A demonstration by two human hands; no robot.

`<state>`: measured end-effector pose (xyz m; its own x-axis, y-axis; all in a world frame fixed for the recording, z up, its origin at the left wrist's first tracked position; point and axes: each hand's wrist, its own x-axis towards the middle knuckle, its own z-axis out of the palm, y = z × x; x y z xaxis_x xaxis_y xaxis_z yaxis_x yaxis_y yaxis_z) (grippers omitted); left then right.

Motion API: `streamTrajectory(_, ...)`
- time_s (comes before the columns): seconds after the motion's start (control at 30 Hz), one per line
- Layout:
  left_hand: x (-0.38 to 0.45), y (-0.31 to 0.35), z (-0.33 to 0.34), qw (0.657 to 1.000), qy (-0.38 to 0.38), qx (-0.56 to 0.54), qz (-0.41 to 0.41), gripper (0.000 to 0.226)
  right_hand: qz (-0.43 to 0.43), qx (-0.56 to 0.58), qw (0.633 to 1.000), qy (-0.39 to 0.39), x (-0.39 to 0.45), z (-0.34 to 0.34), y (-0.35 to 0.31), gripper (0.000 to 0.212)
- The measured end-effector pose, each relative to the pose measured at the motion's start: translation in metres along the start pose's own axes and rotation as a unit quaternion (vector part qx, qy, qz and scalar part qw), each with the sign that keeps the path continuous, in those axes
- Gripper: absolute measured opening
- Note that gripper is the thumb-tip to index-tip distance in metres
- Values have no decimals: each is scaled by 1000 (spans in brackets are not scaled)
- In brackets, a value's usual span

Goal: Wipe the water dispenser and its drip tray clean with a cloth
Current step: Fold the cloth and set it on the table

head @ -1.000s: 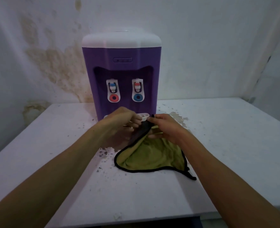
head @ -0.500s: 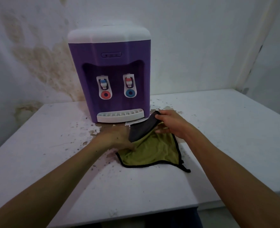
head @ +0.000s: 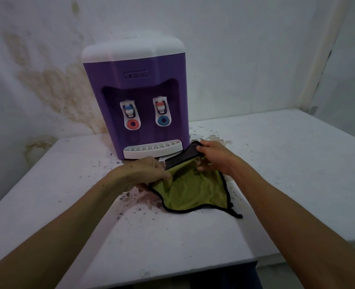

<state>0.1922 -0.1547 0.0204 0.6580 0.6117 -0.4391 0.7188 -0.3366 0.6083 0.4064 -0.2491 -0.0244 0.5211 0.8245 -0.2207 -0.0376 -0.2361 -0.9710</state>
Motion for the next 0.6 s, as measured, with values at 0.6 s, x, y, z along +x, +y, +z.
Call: streamTrajectory(0.6,-19,50,42,908,175,97,370,22,-23,-123,979,158,14,-29,9,15)
